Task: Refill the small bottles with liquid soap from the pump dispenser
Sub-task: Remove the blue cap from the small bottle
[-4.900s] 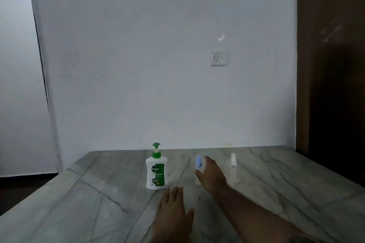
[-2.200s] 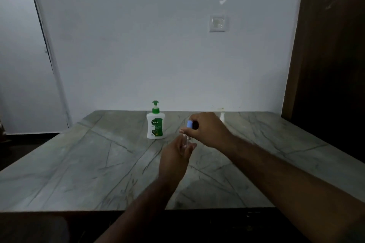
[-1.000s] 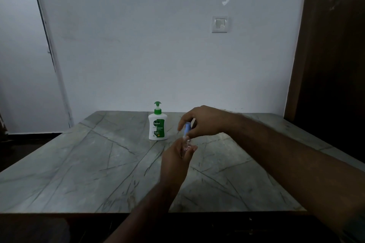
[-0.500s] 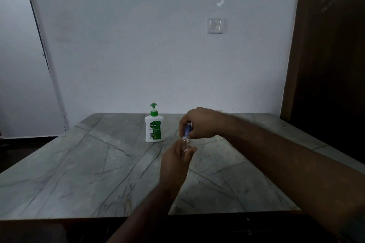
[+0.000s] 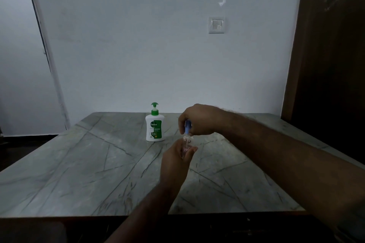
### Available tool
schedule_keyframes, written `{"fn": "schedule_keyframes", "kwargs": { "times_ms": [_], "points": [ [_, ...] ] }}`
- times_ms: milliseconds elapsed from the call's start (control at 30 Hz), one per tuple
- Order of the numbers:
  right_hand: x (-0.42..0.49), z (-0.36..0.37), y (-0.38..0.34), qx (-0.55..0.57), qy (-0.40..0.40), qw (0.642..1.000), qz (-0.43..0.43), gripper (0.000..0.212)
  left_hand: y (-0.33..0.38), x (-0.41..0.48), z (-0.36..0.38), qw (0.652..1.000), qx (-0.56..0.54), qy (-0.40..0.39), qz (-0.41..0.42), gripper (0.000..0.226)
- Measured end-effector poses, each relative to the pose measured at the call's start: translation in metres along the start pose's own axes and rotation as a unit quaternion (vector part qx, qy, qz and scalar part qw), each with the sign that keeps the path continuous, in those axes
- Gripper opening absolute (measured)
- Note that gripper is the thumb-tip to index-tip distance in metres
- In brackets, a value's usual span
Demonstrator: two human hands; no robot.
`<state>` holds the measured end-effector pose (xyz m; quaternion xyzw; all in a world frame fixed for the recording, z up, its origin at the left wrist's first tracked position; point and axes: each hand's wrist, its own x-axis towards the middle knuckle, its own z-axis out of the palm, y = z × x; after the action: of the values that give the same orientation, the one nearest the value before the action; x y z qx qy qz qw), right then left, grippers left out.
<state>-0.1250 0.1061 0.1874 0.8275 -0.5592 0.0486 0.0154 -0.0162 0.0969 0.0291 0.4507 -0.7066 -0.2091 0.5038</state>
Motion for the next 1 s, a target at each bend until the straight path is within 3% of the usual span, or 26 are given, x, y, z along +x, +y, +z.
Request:
{"fn": "schedule_keyframes", "kwargs": {
  "times_ms": [200,367,433,567,733,900,1000],
  "points": [
    [-0.006,-0.014,0.009,0.019,0.041,0.999,-0.007,0.020,-0.005,-0.001,-0.002,1.000,-0.003,0.009,0.002,0.011],
    [-0.013,-0.028,0.034,0.130,0.088,0.987,0.042,0.021,-0.012,-0.001,-0.012,1.000,0.000,0.009,-0.009,0.027],
    [-0.017,-0.028,0.051,0.254,0.110,0.958,0.069,0.023,-0.015,-0.001,-0.016,1.000,-0.001,0.020,-0.015,0.028],
    [-0.021,-0.006,0.083,0.480,0.146,0.856,0.125,0.030,-0.021,-0.001,-0.022,0.999,-0.004,0.034,-0.027,0.028],
    [-0.002,0.044,0.092,0.644,0.147,0.732,0.168,0.021,-0.033,0.000,-0.026,0.999,0.007,0.030,-0.033,0.026],
    [0.040,0.087,0.089,0.650,0.198,0.697,0.229,0.029,-0.043,0.005,-0.030,0.999,0.006,0.029,-0.038,0.021],
    [0.065,0.115,0.093,0.633,0.230,0.697,0.247,0.028,-0.047,0.011,-0.033,0.999,0.014,0.025,-0.026,0.014]
  ]
}}
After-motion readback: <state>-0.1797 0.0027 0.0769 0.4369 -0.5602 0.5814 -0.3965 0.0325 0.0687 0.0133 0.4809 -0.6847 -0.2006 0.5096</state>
